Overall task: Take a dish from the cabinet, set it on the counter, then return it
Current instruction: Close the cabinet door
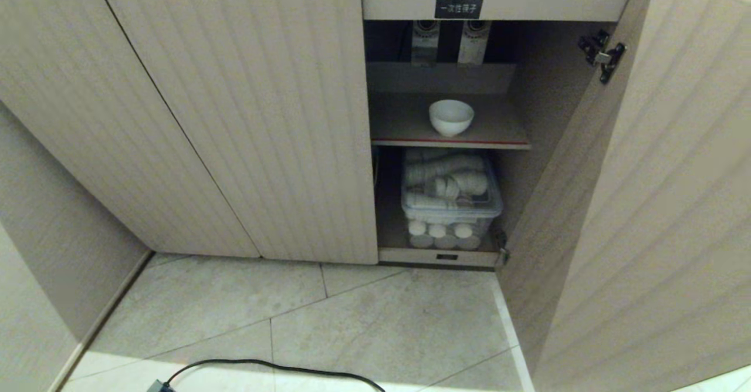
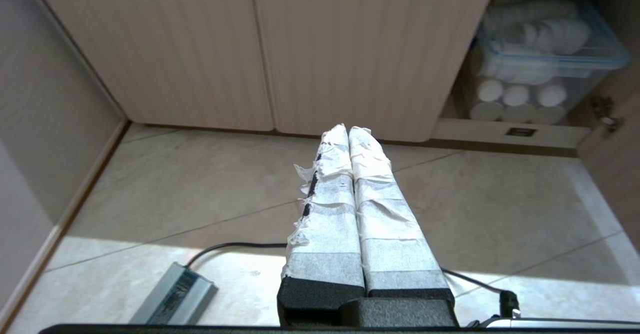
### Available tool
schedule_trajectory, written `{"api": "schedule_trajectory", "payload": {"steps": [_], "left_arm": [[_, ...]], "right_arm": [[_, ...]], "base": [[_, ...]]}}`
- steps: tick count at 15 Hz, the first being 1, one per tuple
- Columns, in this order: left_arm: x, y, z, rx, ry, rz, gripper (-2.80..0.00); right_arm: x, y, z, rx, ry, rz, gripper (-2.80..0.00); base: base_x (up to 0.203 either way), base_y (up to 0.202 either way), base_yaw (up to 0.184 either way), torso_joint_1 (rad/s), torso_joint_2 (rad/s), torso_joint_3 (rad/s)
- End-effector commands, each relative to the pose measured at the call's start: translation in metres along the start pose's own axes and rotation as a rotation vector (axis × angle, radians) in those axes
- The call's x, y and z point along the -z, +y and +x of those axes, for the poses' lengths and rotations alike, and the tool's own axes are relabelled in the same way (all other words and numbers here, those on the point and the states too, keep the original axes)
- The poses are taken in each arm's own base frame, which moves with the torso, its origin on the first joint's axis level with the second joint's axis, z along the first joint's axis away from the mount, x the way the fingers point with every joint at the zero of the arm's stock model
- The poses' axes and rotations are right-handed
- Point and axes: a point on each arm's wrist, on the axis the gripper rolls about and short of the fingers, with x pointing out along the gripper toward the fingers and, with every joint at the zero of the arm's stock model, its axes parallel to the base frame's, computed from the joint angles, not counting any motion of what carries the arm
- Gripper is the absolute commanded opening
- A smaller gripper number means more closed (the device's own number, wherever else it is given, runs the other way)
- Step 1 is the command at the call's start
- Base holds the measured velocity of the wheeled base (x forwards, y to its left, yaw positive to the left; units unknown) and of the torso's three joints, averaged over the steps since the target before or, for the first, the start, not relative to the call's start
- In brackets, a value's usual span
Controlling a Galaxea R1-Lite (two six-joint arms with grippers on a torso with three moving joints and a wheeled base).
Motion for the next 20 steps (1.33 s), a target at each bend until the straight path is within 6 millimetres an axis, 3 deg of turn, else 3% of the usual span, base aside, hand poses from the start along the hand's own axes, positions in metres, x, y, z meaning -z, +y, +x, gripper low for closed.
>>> {"api": "schedule_trajectory", "payload": {"steps": [1, 20], "left_arm": [[-0.0001, 0.0000, 0.0000, 0.000, -0.001, -0.001, -2.80], [0.0000, 0.0000, -0.0001, -0.002, 0.000, -0.001, -2.80]], "right_arm": [[0.0000, 0.0000, 0.0001, -0.001, 0.001, 0.000, -2.80], [0.0000, 0.0000, 0.0001, 0.000, 0.001, -0.001, -2.80]], "base": [[0.000, -0.057, 0.002, 0.000, 0.01, 0.000], [0.000, 0.000, 0.000, 0.000, 0.00, 0.000]]}}
